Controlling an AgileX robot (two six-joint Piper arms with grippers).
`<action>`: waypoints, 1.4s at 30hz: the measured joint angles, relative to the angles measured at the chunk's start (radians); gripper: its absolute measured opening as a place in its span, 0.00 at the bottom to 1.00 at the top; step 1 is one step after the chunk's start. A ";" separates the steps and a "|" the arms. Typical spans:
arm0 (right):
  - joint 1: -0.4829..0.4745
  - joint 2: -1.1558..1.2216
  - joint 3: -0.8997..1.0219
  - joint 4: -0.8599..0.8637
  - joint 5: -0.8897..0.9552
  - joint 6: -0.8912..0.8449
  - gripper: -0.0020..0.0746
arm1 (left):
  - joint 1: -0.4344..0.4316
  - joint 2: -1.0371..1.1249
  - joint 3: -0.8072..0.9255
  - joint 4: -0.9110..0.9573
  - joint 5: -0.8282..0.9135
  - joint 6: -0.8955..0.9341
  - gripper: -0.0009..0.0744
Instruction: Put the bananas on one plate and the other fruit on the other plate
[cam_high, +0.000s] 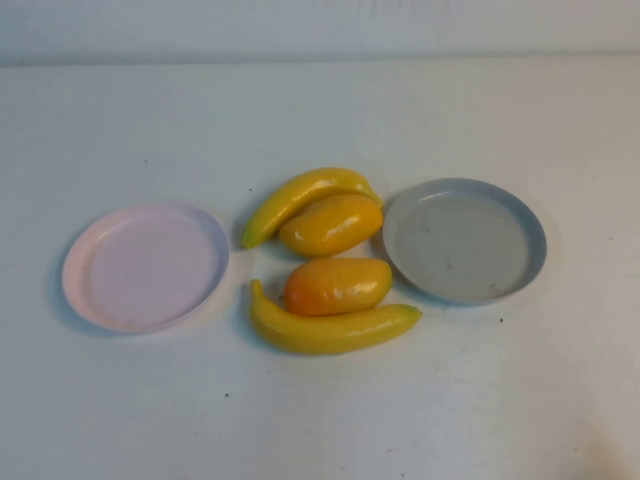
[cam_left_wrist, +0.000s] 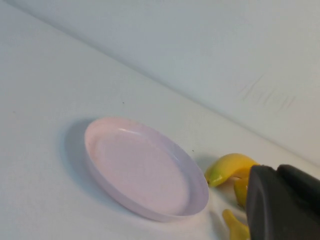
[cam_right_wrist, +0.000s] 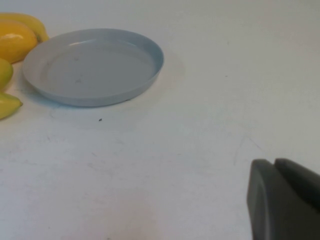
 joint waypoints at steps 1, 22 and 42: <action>0.000 0.000 0.000 0.000 0.000 0.000 0.01 | 0.000 0.000 0.000 -0.002 0.000 -0.006 0.01; 0.000 0.000 0.000 0.000 0.000 0.000 0.01 | 0.000 0.783 -0.622 0.055 0.572 0.346 0.01; 0.000 0.000 0.000 0.000 0.000 0.000 0.01 | -0.378 1.706 -1.408 0.099 0.845 0.883 0.01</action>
